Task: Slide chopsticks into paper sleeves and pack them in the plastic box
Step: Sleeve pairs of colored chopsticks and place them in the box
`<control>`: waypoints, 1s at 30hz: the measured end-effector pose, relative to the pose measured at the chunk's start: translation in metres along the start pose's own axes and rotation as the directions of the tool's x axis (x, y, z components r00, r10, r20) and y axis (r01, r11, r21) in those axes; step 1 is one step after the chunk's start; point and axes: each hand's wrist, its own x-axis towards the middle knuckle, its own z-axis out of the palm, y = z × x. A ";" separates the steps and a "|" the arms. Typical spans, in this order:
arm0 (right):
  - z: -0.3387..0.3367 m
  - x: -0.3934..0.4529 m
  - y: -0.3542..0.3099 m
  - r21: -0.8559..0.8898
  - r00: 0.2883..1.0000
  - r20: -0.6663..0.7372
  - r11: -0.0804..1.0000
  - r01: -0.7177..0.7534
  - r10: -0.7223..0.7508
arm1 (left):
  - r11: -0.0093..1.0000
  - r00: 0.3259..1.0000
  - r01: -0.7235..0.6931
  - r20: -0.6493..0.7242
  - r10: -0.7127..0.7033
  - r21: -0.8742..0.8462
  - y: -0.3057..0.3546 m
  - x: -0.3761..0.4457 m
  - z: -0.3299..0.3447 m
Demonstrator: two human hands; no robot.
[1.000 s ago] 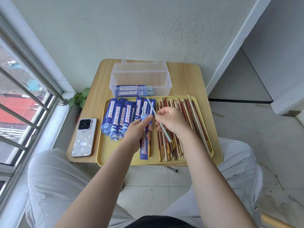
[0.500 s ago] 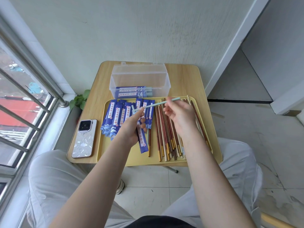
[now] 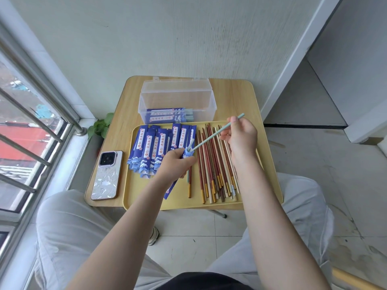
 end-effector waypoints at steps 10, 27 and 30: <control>0.023 -0.017 0.014 -0.374 0.940 0.302 0.888 0.267 -0.156 | 0.995 0.999 -0.033 0.008 0.032 0.099 0.020 0.004 0.005; 0.046 0.031 -0.019 -0.057 0.942 0.293 0.987 -0.151 0.162 | 0.558 0.870 -0.231 -0.087 0.485 0.797 0.066 0.057 -0.034; 0.051 0.056 -0.026 0.069 0.991 0.061 0.990 -0.123 0.119 | 0.635 0.778 -0.271 -0.224 0.587 0.723 0.058 0.071 -0.044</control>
